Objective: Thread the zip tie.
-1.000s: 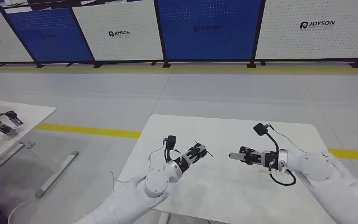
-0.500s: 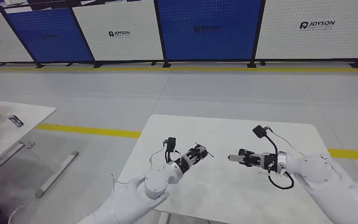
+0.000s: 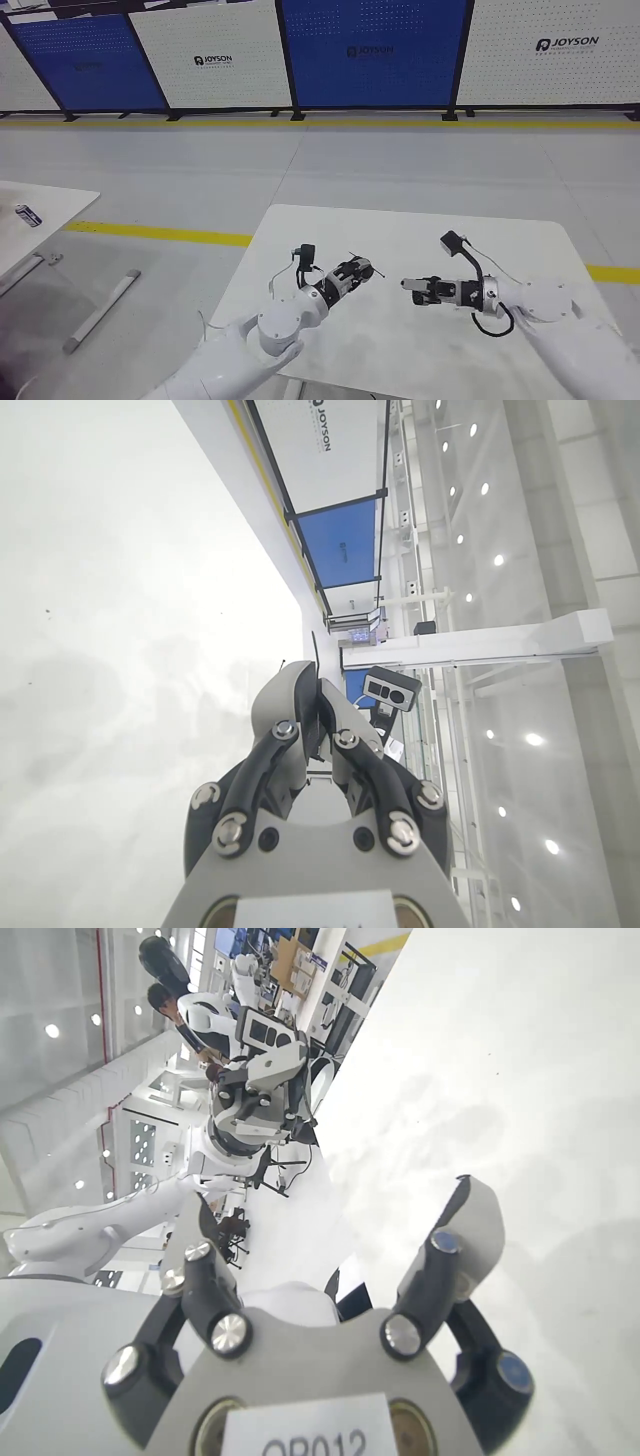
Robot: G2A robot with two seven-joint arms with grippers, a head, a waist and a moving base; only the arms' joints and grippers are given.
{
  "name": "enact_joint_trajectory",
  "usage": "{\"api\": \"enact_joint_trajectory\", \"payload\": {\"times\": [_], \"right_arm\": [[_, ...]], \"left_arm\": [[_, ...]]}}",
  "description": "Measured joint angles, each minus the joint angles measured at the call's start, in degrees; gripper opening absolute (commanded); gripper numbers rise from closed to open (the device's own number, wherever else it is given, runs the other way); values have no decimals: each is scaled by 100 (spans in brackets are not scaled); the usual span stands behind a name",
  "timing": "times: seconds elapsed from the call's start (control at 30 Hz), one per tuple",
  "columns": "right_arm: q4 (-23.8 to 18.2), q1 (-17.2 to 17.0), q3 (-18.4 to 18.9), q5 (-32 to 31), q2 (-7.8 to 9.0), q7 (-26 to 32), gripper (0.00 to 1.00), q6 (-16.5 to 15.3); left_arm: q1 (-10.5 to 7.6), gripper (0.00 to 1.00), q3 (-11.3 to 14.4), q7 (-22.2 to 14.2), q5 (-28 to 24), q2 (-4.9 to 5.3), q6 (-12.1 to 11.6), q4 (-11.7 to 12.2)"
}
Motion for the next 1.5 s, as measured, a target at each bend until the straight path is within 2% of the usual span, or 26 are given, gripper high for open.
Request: {"api": "enact_joint_trajectory", "payload": {"times": [0.47, 0.57, 0.73, 0.8, 0.87, 1.17, 1.4, 1.43, 1.5], "right_arm": [[-52, -89, -13, -18, -28, -152, 100, 0], [-106, -118, -9, 187, -142, 35, 100, 0], [444, -5, -63, 482, -519, 265, 100, 0], [697, 76, -109, 341, -683, 249, 100, 0], [858, 121, -131, 267, -775, 223, 100, 0], [865, 120, -128, 271, -776, 219, 100, 0], [710, -92, 136, 366, -731, 50, 100, 0], [701, -109, 157, 361, -727, 68, 73, 0], [697, -132, 192, 348, -723, 95, 50, 10]], "left_arm": [[25, 0, -3, -45, -65, -13, -11, 1], [46, 0, -32, -124, -149, -39, 10, -6], [45, 0, -31, -248, -240, -90, 147, 42], [41, 0, -37, -273, -262, -111, 166, 56], [43, 0, -43, -291, -294, -124, 168, 58], [52, 0, -47, -288, -304, -127, 161, 63], [105, 0, -111, -277, -264, -176, 147, 85], [112, 0, -116, -285, -235, -180, 137, 84], [136, 0, -126, -317, -176, -189, 119, 85]]}}
